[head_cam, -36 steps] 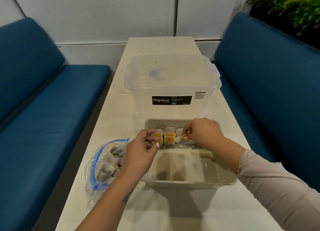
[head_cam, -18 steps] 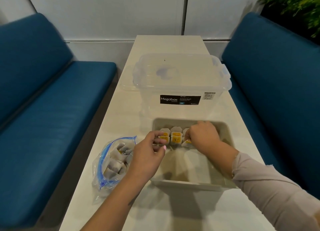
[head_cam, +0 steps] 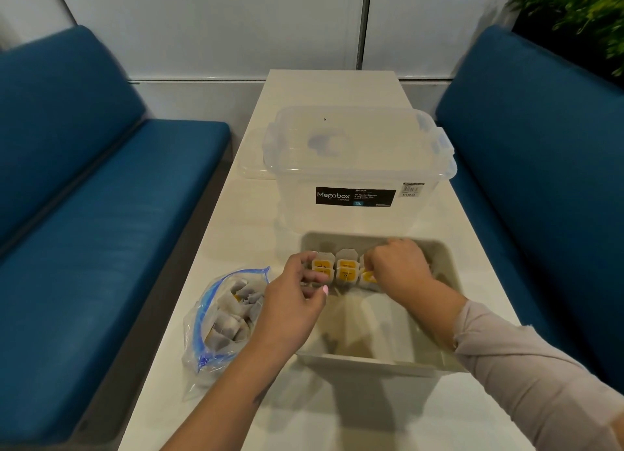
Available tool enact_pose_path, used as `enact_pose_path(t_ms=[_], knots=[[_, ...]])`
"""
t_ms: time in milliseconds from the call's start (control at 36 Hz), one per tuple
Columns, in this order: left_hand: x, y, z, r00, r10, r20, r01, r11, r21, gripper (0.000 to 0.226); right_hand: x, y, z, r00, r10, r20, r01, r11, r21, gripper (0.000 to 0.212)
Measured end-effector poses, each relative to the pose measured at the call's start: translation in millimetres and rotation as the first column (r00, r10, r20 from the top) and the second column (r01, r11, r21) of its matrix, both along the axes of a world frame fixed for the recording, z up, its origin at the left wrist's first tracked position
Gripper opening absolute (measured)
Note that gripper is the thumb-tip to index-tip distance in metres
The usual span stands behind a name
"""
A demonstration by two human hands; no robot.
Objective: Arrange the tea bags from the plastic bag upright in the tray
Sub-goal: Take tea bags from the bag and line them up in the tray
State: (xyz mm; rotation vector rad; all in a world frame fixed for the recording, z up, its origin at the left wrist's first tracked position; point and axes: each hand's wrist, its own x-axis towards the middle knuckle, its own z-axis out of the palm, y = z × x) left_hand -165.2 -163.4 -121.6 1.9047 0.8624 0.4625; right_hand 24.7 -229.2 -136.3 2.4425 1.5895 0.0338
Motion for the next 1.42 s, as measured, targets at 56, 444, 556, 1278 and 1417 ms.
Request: enact_pose_path(t_ms=[56,444,556,1278,1417], knots=[[0,0,0,1.000,0.001,-0.002,-0.001,1.000,0.000,0.046,1,0,-1,1.000,0.001,-0.003,-0.001,1.000,0.010,0.024],[-1,0,2,1.000,-0.011,-0.027,0.011,1.000,0.005,0.044,4,-1,-4,1.000,-0.016,-0.016,0.017,0.998,0.052,0.023],[0,0,2,1.000,-0.009,-0.020,0.009,1.000,0.012,0.044,5,-2,-2,0.999,-0.021,-0.029,0.022,0.998,0.058,0.023],[-57,72,29,0.980,0.189,-0.063,-0.157,0.927,0.340,0.031,-37,25,43,0.958,-0.019,-0.287,0.119,0.933,0.338,0.024],[-78,80,23,0.955,0.208,-0.212,-0.126,0.931,0.343,0.026,-64,39,49,0.937,0.053,-0.344,0.094,0.914,0.396,0.020]])
